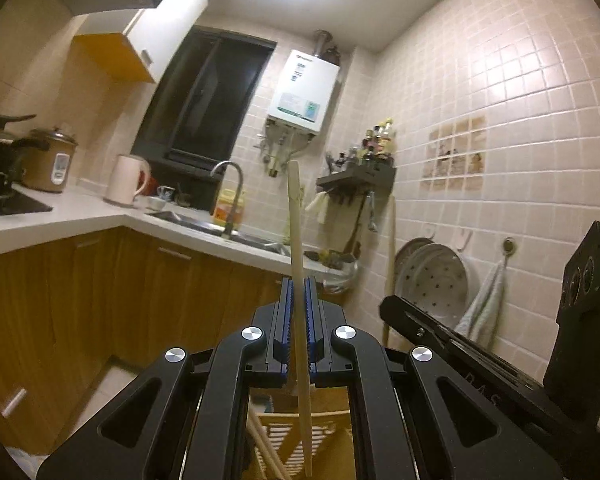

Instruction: Organize utensils

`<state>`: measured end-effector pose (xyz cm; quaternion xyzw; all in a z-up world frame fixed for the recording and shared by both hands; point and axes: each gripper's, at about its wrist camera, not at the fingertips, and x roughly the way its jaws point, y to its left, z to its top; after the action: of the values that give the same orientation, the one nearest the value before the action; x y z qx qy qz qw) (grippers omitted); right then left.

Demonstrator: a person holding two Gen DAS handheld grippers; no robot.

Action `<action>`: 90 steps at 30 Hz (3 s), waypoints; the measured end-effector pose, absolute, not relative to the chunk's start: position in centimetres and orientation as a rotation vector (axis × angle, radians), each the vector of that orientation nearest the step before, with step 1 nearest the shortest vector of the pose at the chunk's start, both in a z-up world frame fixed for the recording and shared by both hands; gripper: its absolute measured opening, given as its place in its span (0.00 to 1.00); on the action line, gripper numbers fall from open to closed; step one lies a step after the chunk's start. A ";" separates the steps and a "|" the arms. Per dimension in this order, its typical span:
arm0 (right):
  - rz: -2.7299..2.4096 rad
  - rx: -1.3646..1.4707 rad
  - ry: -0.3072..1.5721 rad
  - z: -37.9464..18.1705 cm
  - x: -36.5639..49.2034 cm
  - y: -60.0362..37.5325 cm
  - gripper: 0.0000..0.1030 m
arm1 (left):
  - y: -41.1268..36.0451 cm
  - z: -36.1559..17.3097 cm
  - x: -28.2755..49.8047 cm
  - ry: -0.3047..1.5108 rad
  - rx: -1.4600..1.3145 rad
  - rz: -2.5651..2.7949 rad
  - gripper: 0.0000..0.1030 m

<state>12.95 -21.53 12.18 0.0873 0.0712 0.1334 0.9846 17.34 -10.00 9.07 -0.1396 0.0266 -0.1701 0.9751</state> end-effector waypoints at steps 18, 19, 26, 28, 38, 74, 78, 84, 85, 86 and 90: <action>0.252 0.179 0.188 9.4 14.7 -22.6 0.04 | -9.5 6.1 18.4 0.071 -0.299 -0.318 0.04; 0.253 0.177 0.188 9.4 14.7 -22.6 0.04 | -9.6 6.2 18.4 0.071 -0.297 -0.319 0.05; 0.264 0.184 0.200 9.3 14.1 -22.6 0.05 | -9.2 6.3 18.1 0.104 -0.303 -0.324 0.05; 0.269 0.189 0.205 9.4 13.8 -22.7 0.05 | -9.1 6.4 17.8 0.109 -0.303 -0.326 0.08; 0.279 0.179 0.229 10.1 11.4 -22.8 0.05 | -7.6 7.0 15.6 0.105 -0.306 -0.318 0.17; 0.055 0.019 0.268 1.8 -3.3 -21.4 0.81 | -4.2 0.2 3.3 0.275 -0.079 -0.011 0.85; 0.053 0.025 0.309 0.8 -2.2 -21.7 0.81 | -5.1 -0.6 3.6 0.275 0.016 0.012 0.85; 0.060 0.020 0.317 0.6 -2.2 -21.4 0.82 | -5.2 -0.5 3.2 0.259 0.021 0.019 0.85; 0.059 0.017 0.314 0.6 -2.3 -21.3 0.82 | -5.2 -0.4 3.2 0.256 0.020 0.018 0.85; 0.056 0.011 0.312 0.5 -2.5 -21.2 0.82 | -5.1 -0.4 3.0 0.252 0.019 0.018 0.85; 0.045 0.000 0.303 0.4 -2.9 -21.1 0.83 | -5.3 -0.3 2.5 0.235 0.020 0.013 0.87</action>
<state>-2.88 -21.08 0.38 0.0000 0.1511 0.0225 0.9883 2.46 -5.26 -0.35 0.0101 0.1172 0.0066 0.9930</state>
